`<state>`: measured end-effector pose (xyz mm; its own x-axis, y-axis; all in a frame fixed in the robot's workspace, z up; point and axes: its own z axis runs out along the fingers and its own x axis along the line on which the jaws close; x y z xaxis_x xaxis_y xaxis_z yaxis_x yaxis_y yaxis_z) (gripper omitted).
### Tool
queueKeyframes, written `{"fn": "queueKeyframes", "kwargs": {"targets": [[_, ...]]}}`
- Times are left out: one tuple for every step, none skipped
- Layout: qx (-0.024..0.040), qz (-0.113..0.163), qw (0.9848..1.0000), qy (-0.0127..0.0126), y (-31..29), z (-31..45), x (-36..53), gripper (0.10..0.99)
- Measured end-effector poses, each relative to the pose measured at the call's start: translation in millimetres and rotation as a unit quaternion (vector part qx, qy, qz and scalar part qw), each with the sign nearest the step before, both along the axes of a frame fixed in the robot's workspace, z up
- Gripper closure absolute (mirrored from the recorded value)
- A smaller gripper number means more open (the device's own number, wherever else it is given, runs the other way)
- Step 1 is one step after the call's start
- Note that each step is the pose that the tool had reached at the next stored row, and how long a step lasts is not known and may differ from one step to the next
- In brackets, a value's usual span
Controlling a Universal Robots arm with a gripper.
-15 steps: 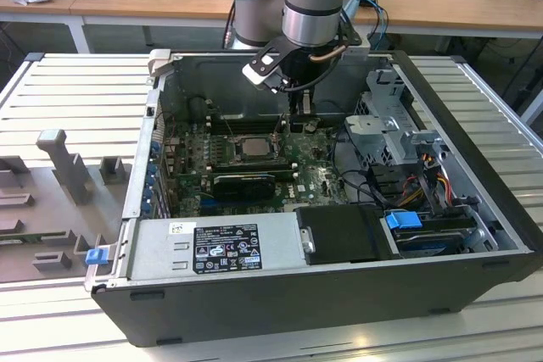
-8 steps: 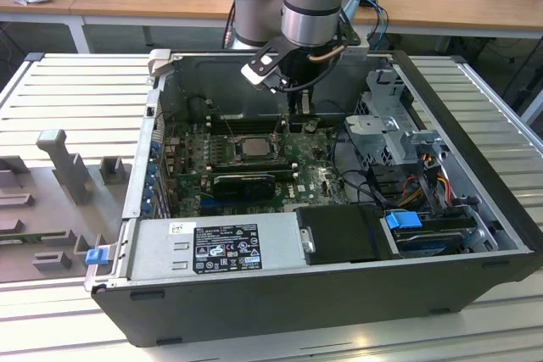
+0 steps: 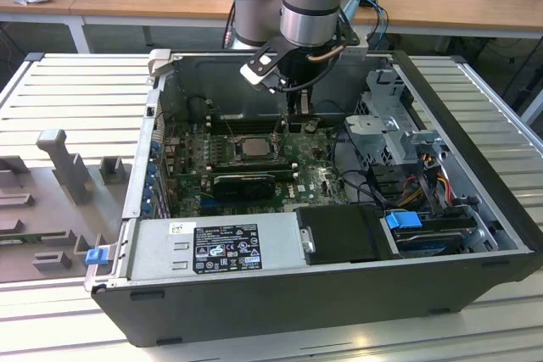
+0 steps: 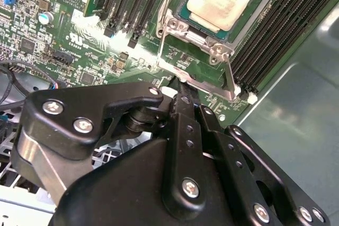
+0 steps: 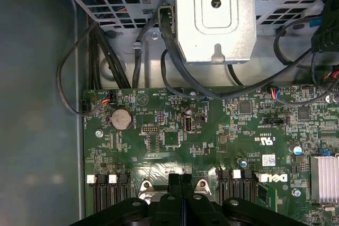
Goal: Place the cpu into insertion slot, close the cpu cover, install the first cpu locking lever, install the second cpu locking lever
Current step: 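Close the cpu cover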
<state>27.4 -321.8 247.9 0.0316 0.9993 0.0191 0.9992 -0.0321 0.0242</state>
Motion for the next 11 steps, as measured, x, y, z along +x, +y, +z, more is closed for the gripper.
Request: {"fn": "queueKeyframes", "kwargs": {"targets": [[0.0000, 0.000, 1.0000, 0.0000, 0.0, 0.0, -0.3, 0.980], [0.0000, 0.000, 1.0000, 0.0000, 0.0, 0.0, -0.5, 0.980], [0.0000, 0.000, 1.0000, 0.0000, 0.0, 0.0, -0.7, 0.980], [0.0000, 0.000, 1.0000, 0.0000, 0.0, 0.0, -0.8, 0.980], [0.0000, 0.000, 1.0000, 0.0000, 0.0, 0.0, -0.9, 0.980], [0.0000, 0.000, 1.0000, 0.0000, 0.0, 0.0, -1.1, 0.980], [0.0000, 0.000, 1.0000, 0.0000, 0.0, 0.0, -1.4, 0.980], [0.0000, 0.000, 1.0000, 0.0000, 0.0, 0.0, -1.6, 0.980], [0.0000, 0.000, 1.0000, 0.0000, 0.0, 0.0, -1.7, 0.980], [0.0000, 0.000, 1.0000, 0.0000, 0.0, 0.0, -1.9, 0.980], [0.0000, 0.000, 1.0000, 0.0000, 0.0, 0.0, -2.1, 0.980]]}}
